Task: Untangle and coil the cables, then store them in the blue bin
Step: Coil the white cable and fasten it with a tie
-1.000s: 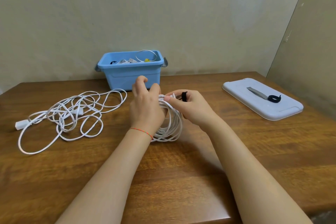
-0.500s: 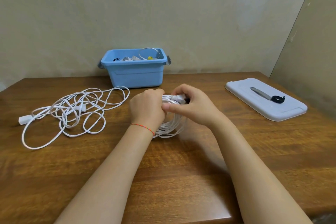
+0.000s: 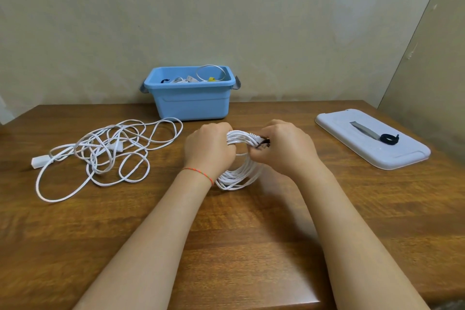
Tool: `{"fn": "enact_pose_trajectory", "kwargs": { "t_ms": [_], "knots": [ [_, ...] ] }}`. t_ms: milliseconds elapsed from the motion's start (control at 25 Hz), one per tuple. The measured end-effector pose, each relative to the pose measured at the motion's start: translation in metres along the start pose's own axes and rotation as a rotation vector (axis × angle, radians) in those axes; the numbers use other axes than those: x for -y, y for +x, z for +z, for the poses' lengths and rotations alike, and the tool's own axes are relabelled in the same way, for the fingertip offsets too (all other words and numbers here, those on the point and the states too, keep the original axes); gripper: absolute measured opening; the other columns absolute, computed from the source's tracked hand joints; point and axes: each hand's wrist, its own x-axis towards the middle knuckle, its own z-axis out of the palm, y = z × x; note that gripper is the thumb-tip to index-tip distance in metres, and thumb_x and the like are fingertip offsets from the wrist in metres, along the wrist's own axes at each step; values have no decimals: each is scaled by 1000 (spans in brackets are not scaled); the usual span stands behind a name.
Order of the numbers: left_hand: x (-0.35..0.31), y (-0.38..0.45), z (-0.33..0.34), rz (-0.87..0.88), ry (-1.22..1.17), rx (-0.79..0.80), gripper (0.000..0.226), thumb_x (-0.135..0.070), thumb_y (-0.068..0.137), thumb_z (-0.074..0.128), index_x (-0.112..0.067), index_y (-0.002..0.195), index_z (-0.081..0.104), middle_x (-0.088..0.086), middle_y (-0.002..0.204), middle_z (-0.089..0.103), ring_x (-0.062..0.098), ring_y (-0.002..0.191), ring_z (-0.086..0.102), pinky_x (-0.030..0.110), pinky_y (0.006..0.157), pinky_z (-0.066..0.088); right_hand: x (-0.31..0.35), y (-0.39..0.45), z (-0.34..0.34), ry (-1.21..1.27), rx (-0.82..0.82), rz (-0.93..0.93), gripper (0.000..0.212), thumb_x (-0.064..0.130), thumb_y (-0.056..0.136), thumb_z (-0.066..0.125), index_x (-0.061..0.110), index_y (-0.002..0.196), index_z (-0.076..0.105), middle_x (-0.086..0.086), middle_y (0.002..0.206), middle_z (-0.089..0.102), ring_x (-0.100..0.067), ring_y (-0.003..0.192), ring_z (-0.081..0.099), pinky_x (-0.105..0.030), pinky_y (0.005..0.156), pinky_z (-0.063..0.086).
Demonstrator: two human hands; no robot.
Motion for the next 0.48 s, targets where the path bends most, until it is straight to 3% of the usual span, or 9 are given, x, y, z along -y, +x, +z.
{"fn": "enact_pose_trajectory", "kwargs": {
  "t_ms": [80, 200, 280, 360, 480],
  "knots": [
    [-3, -1, 1, 19, -36, 20, 11, -27, 88, 58, -22, 91, 68, 1, 87, 67, 28, 87, 61, 30, 62, 37, 2, -1, 5, 6, -33, -18, 15, 43, 80, 67, 31, 82, 58, 8, 87, 57, -18, 76, 55, -28, 55, 37],
    [-4, 1, 0, 9, -200, 84, 24, -31, 84, 66, -18, 65, 59, -2, 66, 58, 23, 73, 56, 30, 55, 31, 1, 0, 9, 100, 36, -5, 26, 32, 85, 59, 26, 65, 44, 6, 68, 52, -18, 65, 48, -29, 51, 29],
    [4, 3, -7, -31, -467, 252, 24, -25, 80, 74, -16, 60, 64, -2, 61, 62, 16, 67, 58, 28, 59, 41, -4, 3, 9, 166, 75, 10, 31, 28, 86, 58, 25, 61, 40, 6, 60, 49, -14, 58, 43, -29, 50, 27],
    [12, 1, -17, -41, -736, 518, 16, -19, 81, 77, -8, 71, 72, 5, 70, 70, 13, 70, 63, 25, 71, 50, -7, 3, 9, 213, 91, -11, 33, 25, 84, 60, 25, 59, 39, 6, 58, 47, -11, 55, 39, -30, 51, 29],
    [22, 0, -23, 11, -832, 750, 19, -21, 84, 77, -3, 81, 72, 12, 75, 70, 18, 74, 65, 29, 79, 53, -2, 2, 11, 183, 157, -81, 35, 25, 83, 66, 26, 59, 41, 6, 58, 48, -10, 55, 40, -30, 52, 31]
  ]
}}
